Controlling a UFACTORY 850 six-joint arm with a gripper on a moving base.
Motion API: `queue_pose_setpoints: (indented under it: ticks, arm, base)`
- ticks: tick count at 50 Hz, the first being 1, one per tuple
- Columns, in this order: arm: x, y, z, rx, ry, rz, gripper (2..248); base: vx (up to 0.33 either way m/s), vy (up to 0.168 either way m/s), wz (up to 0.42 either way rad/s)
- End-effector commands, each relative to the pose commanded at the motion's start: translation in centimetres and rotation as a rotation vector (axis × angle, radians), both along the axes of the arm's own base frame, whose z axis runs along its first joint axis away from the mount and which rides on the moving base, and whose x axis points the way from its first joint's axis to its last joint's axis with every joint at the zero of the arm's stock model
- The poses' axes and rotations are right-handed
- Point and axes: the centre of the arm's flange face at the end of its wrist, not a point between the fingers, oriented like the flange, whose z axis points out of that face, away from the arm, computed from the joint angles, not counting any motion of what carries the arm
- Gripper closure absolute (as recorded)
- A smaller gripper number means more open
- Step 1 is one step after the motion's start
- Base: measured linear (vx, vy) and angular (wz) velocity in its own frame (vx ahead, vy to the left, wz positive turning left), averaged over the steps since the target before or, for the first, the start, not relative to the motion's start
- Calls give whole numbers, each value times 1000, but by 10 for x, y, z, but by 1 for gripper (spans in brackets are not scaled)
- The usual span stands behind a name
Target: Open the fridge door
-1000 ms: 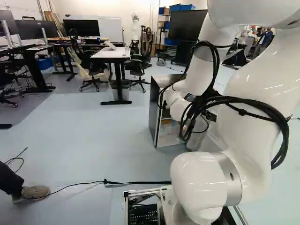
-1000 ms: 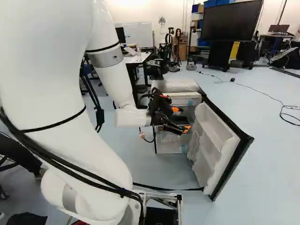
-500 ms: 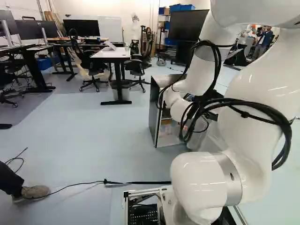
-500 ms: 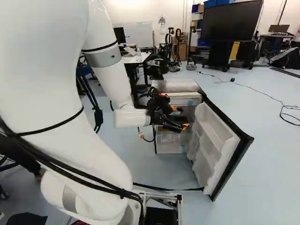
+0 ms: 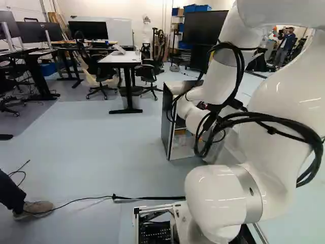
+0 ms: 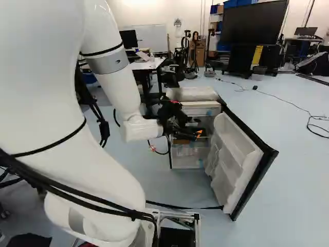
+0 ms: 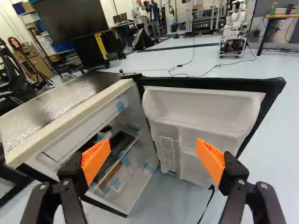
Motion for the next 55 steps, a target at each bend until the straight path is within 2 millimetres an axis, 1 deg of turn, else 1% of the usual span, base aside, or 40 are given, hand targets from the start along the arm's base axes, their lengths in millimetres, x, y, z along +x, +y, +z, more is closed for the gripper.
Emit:
queue_pose_setpoints:
  ticks: [24, 55]
  arm:
    - [-6, 21, 8, -25, 9, 233, 3]
    - [-22, 52, 15, -85, 34, 555, 3]
  base:
    - [0, 0, 0]
    - [0, 0, 0]
